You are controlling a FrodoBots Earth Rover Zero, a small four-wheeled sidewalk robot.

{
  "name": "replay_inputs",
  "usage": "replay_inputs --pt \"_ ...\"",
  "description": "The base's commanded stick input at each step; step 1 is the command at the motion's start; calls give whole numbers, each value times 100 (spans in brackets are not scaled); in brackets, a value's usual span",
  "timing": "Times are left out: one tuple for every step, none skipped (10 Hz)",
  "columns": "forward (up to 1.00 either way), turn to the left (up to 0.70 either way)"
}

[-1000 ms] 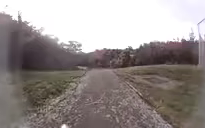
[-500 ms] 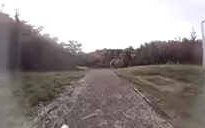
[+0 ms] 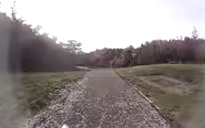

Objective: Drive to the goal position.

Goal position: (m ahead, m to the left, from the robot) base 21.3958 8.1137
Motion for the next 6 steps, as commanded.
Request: replay_inputs --pt "70 -2" --pt "70 -9" --pt "70 -22" --pt "70 -11" --pt "70 0" --pt "70 0"
